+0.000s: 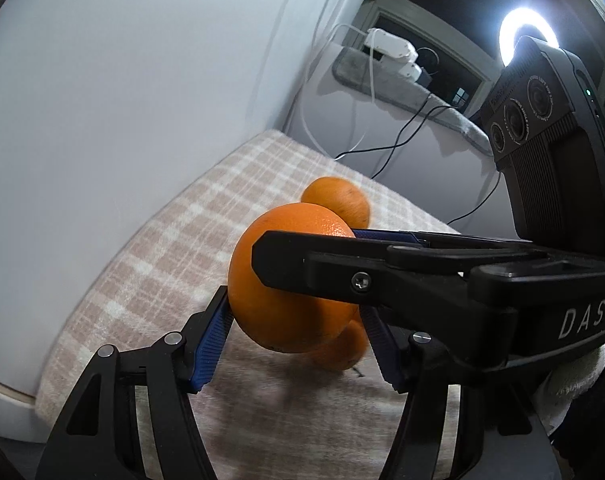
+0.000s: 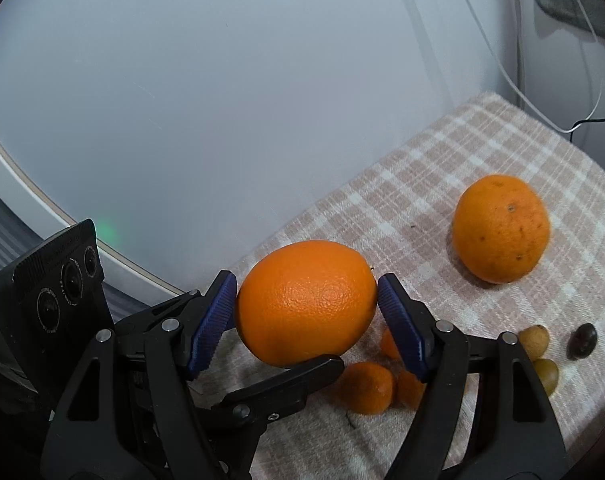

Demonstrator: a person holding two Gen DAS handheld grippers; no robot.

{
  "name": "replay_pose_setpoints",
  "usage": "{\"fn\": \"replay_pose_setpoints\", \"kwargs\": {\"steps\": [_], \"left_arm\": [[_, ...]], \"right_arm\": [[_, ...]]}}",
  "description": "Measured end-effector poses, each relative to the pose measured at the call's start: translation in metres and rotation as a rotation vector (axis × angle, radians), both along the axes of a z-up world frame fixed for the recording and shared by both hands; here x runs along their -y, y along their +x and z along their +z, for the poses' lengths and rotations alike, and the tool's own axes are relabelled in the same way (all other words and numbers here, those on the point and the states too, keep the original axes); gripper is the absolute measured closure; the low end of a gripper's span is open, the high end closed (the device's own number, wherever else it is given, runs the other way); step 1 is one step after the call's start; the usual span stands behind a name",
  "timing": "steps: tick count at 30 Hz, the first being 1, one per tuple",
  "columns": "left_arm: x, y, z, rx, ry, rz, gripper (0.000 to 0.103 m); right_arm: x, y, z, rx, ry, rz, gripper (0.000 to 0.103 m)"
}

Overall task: Organize fruits
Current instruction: 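Close the right gripper around the large orange and lift it, then carry the large orange to the white plate and release it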

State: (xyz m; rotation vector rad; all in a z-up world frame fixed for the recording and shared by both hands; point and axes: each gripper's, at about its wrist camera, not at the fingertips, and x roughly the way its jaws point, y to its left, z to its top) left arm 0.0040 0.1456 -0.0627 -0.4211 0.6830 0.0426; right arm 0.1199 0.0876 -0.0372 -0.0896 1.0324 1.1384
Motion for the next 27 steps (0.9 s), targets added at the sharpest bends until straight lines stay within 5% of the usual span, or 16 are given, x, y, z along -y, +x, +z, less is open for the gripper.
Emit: {"fn": "replay_pose_setpoints", "kwargs": {"steps": [11, 27], "left_arm": [[0.049, 0.006, 0.025, 0.043, 0.026, -0.099, 0.039], [0.156, 0.038, 0.026, 0.042, 0.034, -0.346, 0.039]], "right_arm": [[0.056, -0.011, 0.029, 0.058, 0.032, -0.092, 0.027], [0.192, -0.013, 0.031, 0.073, 0.035, -0.330, 0.027]]}}
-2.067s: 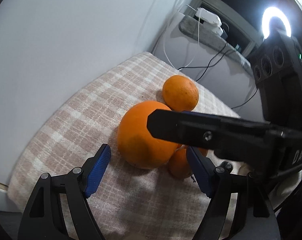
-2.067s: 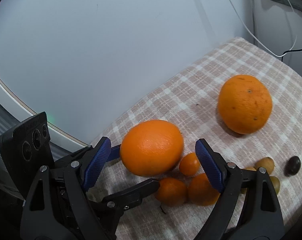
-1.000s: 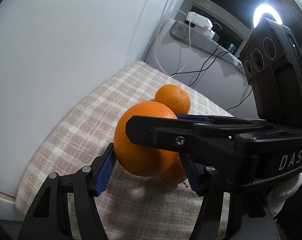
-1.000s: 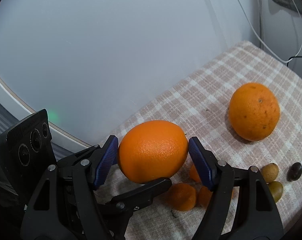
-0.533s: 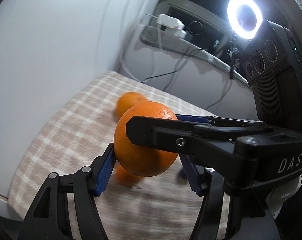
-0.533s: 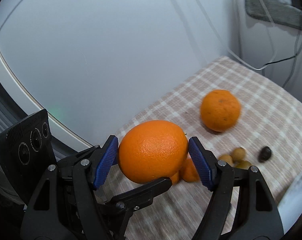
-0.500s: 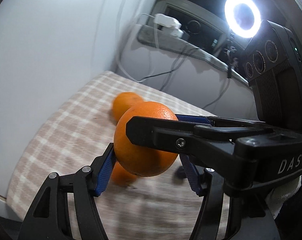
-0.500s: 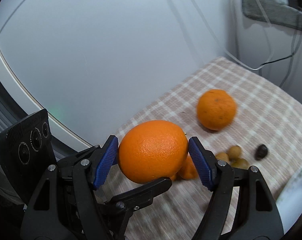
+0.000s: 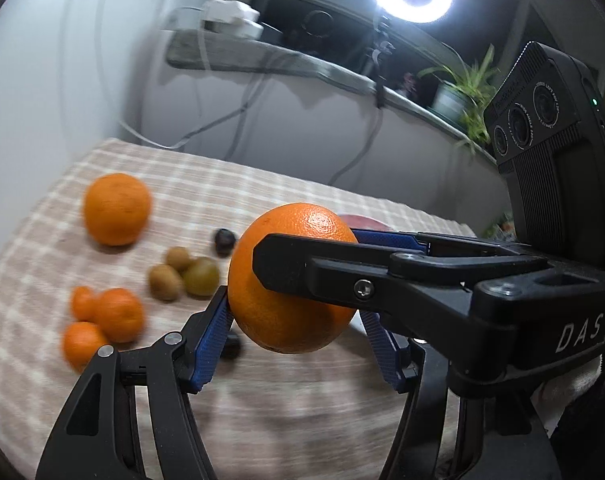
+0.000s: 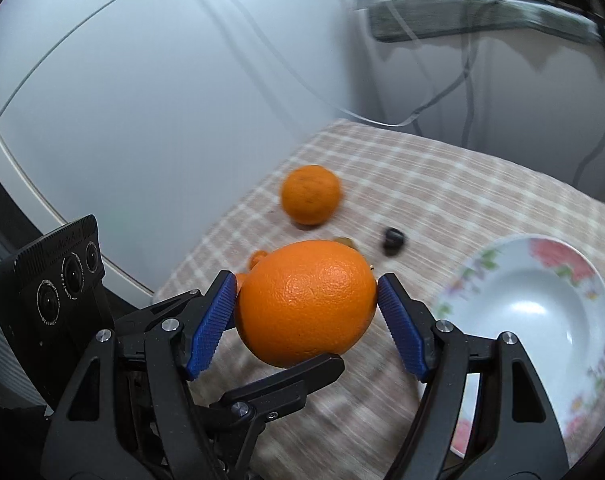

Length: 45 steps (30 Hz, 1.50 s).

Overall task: Organize fruits
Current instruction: 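Carry the large orange to the white plate and release it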

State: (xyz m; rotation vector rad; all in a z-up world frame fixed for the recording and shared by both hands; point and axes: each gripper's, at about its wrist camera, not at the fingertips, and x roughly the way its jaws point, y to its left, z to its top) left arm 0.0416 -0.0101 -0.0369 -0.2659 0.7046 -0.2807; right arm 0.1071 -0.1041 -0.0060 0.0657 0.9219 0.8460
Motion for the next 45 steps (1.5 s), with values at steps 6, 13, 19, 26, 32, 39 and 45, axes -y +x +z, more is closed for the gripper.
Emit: {"fn": "replay_pose_setpoints", "kwargs": {"steps": [6, 13, 19, 26, 32, 39, 45], "left_arm": [[0.032, 0.011, -0.007, -0.022, 0.008, -0.074, 0.039], [0.062, 0.018, -0.015, -0.045, 0.022, -0.141, 0.039], [0.078, 0.020, -0.017, -0.055, 0.032, -0.177, 0.039], [0.092, 0.026, -0.021, -0.071, 0.044, -0.205, 0.039], [0.097, 0.028, -0.025, -0.081, 0.056, -0.217, 0.039], [0.097, 0.030, -0.027, -0.087, 0.060, -0.218, 0.039], [0.095, 0.028, -0.021, -0.059, 0.076, -0.209, 0.034]], "right_arm": [[0.040, 0.002, -0.009, -0.019, 0.000, -0.079, 0.027], [0.075, 0.003, -0.022, -0.050, 0.007, -0.146, 0.027], [0.095, 0.004, -0.028, -0.061, 0.012, -0.189, 0.027], [0.110, 0.006, -0.034, -0.076, 0.013, -0.221, 0.027], [0.119, 0.008, -0.041, -0.105, 0.023, -0.240, 0.027], [0.120, 0.009, -0.042, -0.113, 0.026, -0.246, 0.027], [0.123, 0.011, -0.039, -0.090, 0.010, -0.284, 0.023]]}}
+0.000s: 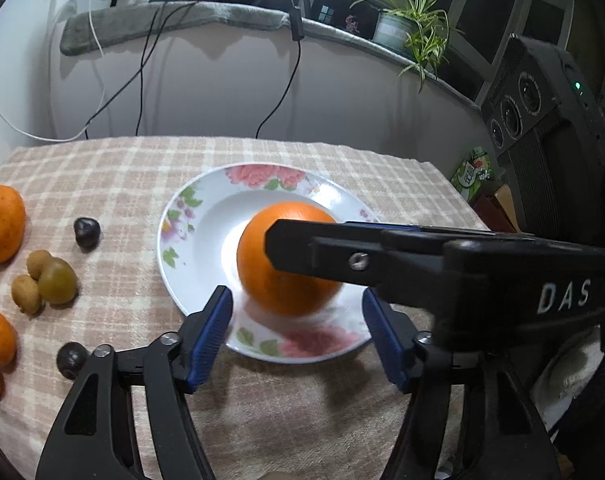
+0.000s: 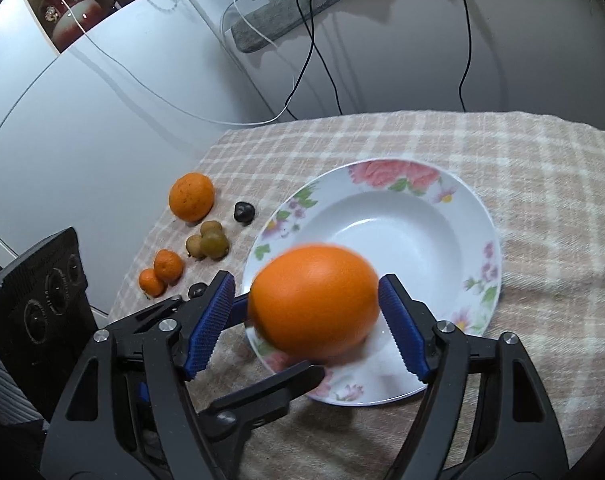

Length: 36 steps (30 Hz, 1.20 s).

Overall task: Organize fruits
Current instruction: 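Carry the large orange to the white plate and release it, then move the right tool back to the second large orange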

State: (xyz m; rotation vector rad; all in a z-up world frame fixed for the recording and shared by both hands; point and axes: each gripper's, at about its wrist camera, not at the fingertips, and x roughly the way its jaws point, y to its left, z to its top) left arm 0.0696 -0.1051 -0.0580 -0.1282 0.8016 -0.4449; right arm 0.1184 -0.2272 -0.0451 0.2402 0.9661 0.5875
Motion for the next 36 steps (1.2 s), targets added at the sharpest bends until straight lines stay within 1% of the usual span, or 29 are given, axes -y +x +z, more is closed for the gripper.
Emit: {"fn": "replay_pose_setpoints", "kwargs": {"steps": [1, 2, 9, 14, 20, 23, 28, 36], "left_arm": [[-0.001, 0.000, 0.001, 0.004, 0.002, 0.002, 0.034], [-0.003, -0.001, 0.002, 0.008, 0.003, 0.005, 0.034], [-0.015, -0.003, 0.002, 0.012, 0.006, 0.033, 0.032], [-0.024, -0.007, 0.003, 0.022, 0.008, 0.053, 0.032], [-0.036, -0.009, 0.008, 0.037, 0.006, 0.073, 0.032], [-0.045, -0.009, 0.011, 0.047, 0.010, 0.090, 0.032], [-0.062, -0.009, 0.015, 0.057, 0.014, 0.127, 0.031], [-0.095, -0.011, 0.017, 0.068, 0.027, 0.196, 0.030]], "right_arm": [[0.001, 0.000, 0.001, 0.005, 0.005, -0.004, 0.019], [0.002, 0.000, 0.003, 0.013, 0.006, -0.008, 0.018], [0.001, -0.001, 0.012, 0.049, -0.006, -0.016, 0.017], [-0.003, -0.001, 0.014, 0.062, -0.023, -0.014, 0.013], [-0.013, 0.002, 0.017, 0.072, -0.043, -0.001, 0.012], [-0.021, 0.003, 0.021, 0.089, -0.052, 0.008, 0.005], [-0.038, 0.007, 0.027, 0.112, -0.069, 0.031, 0.005], [-0.070, 0.013, 0.030, 0.127, -0.092, 0.080, 0.005]]}}
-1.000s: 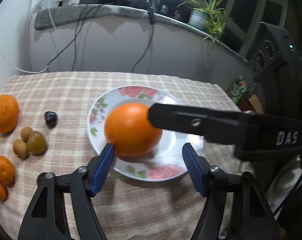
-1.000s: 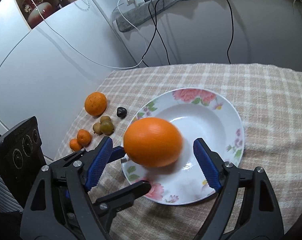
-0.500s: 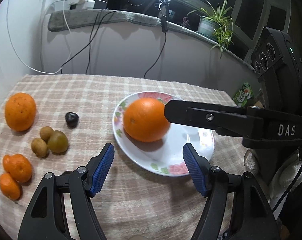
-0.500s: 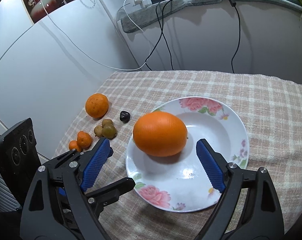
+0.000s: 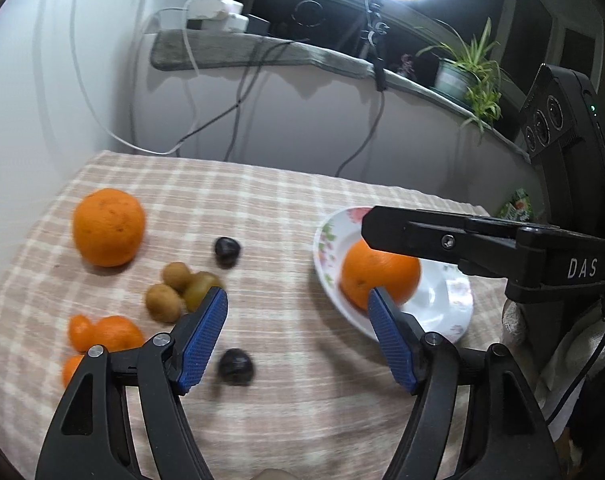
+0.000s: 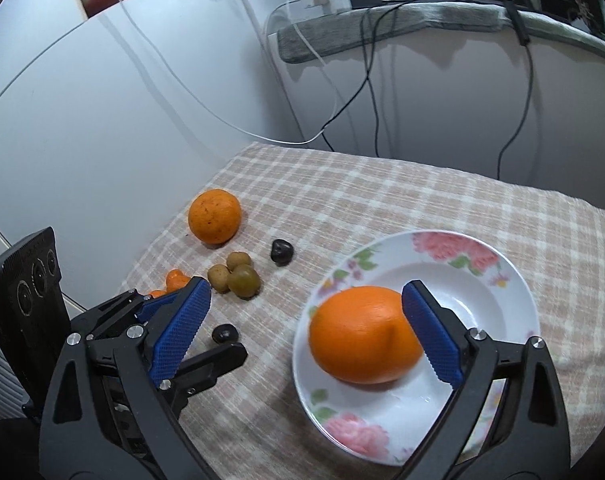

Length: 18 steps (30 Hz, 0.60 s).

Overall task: Organize fruits
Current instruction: 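Move the right tool back to the second large orange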

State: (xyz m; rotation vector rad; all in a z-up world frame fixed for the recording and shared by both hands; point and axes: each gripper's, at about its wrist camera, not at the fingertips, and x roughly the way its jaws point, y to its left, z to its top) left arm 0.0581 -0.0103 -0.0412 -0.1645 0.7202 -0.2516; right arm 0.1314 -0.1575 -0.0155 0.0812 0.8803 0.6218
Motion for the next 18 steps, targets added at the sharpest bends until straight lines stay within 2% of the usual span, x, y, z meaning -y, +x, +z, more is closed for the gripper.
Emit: {"fn": "replay_pose_setpoints", "kwargs": {"steps": [11, 18], "left_arm": [[-0.063, -0.011, -0.003, -0.008, 0.039, 0.146, 0.030], [-0.101, -0.005, -0.009, -0.025, 0.017, 0.214, 0.030]], "right_arm": [[-0.041, 0.001, 0.001, 0.045, -0.048, 0.083, 0.005], [-0.081, 0.016, 0.001, 0.032, -0.072, 0.150, 0.005]]}}
